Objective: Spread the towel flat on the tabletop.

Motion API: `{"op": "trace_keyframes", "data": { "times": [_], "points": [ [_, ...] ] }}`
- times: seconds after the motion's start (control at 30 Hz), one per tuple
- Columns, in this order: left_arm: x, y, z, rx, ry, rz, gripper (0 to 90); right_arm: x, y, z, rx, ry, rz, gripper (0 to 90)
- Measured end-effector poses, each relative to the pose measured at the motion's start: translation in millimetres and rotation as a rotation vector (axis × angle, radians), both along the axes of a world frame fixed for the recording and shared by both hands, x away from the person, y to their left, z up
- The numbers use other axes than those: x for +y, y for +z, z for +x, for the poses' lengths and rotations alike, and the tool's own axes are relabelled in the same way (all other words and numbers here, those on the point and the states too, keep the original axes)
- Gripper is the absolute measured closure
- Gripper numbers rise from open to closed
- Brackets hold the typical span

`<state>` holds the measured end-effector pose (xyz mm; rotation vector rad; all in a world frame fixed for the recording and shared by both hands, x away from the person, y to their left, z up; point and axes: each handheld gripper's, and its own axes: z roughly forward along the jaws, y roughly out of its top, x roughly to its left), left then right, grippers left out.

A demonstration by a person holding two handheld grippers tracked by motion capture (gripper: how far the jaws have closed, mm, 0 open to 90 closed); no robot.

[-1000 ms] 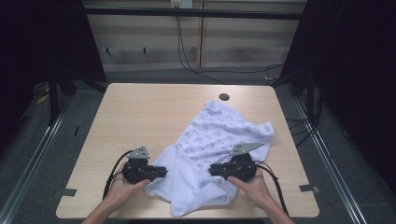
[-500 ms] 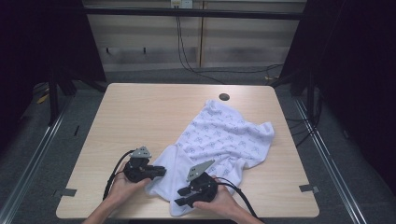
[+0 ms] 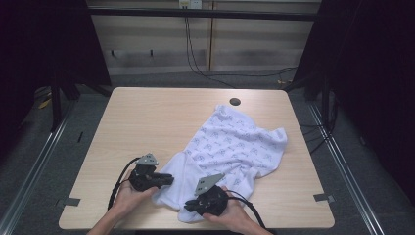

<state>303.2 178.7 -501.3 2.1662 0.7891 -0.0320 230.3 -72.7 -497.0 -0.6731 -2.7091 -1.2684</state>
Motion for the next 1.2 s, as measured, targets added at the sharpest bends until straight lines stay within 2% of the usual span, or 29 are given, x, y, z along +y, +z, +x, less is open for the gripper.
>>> {"op": "trace_keyframes", "data": {
  "times": [0.03,0.07,0.1,0.13,0.17,0.2,0.33,0.43,0.47,0.5,0.53,0.6,0.67,0.7,0.73,0.77,0.8,0.87,0.9,0.93,0.97,1.03,1.1,1.17,1.2],
  "points": [
    [0.3,0.2,-0.8,-0.007,0.001,0.006,79.5,-13.1,4.0,7.1,0.066,-0.026,0.08,84.2],
    [0.4,0.3,-1.1,-0.008,0.002,0.007,79.5,-13.1,4.0,7.1,0.066,-0.026,0.08,84.2],
    [0.3,0.2,-1.7,-0.012,0.004,0.01,79.7,-18.6,6.9,9.6,0.077,-0.037,0.104,84.2],
    [0.3,0.2,-2.0,-0.013,0.002,0.011,79.8,-26.9,11.4,12.6,0.089,-0.054,0.129,84.2],
    [0.2,0.2,-2.2,-0.012,-0.002,0.01,81.1,-46.0,18.7,18.5,0.101,-0.102,0.18,84.1],
    [0.0,-0.2,-2.5,-0.012,-0.008,0.006,81.1,-46.0,18.7,18.5,0.101,-0.102,0.18,84.1],
    [-2.7,1.7,-6.3,-0.038,0.002,0.04,82.2,-91.2,20.6,29.0,0.133,-0.207,0.244,87.7],
    [-2.5,1.6,-6.9,-0.031,0.008,0.036,82.4,-119.2,20.6,32.5,0.122,-0.287,0.239,88.4],
    [-2.4,1.7,-7.9,-0.036,-0.002,0.039,82.2,-133.3,18.4,37.5,0.125,-0.325,0.258,88.5],
    [-2.1,2.4,-10.4,-0.034,-0.019,0.043,82.2,-133.3,18.4,37.5,0.125,-0.325,0.258,88.5],
    [-1.8,3.2,-13.8,-0.03,-0.022,0.049,82.2,-141.6,17.4,41.6,0.126,-0.355,0.25,88.5],
    [0.8,3.8,-22.2,-0.018,-0.048,0.046,82.3,-151.0,15.4,48.6,0.116,-0.387,0.225,88.3],
    [3.4,5.1,-31.8,0.0,-0.075,0.042,81.9,-161.8,8.9,58.0,0.131,-0.425,0.174,87.3],
    [3.8,5.3,-36.3,0.006,-0.089,0.033,79.8,-166.7,3.2,62.5,0.134,-0.453,0.137,79.6],
    [3.9,6.2,-41.0,0.007,-0.102,0.037,79.8,-166.7,3.2,62.5,0.134,-0.453,0.137,79.6],
    [3.7,6.6,-43.3,0.006,-0.104,0.035,77.9,-168.9,3.6,64.3,0.134,-0.497,0.117,69.1],
    [4.1,8.0,-45.5,0.0,-0.111,0.036,77.9,-168.9,3.6,64.3,0.134,-0.497,0.117,69.1],
    [5.6,9.1,-44.7,-0.001,-0.107,0.024,76.4,-173.6,16.2,62.2,0.075,-0.532,0.14,66.9],
    [6.9,9.5,-43.0,0.001,-0.103,0.006,76.4,-173.6,16.2,62.2,0.075,-0.532,0.14,66.9],
    [8.7,10.6,-40.6,0.003,-0.09,-0.012,75.9,-175.5,20.2,61.4,0.071,-0.531,0.167,67.0],
    [9.9,11.6,-38.8,0.0,-0.084,-0.021,75.3,-175.6,24.7,60.3,0.066,-0.506,0.198,65.8],
    [13.8,14.7,-32.6,-0.009,-0.053,-0.043,74.7,-174.5,25.4,60.3,0.067,-0.501,0.2,64.8],
    [17.8,17.0,-25.6,-0.015,-0.021,-0.065,73.7,-172.1,26.3,61.0,0.072,-0.5,0.217,59.8],
    [21.4,19.1,-18.7,-0.028,0.009,-0.076,73.0,-167.1,31.1,64.1,0.053,-0.503,0.226,55.0],
    [23.2,20.1,-14.6,-0.033,0.024,-0.087,72.6,-161.3,37.8,65.9,0.028,-0.497,0.248,53.6]
  ]
}}
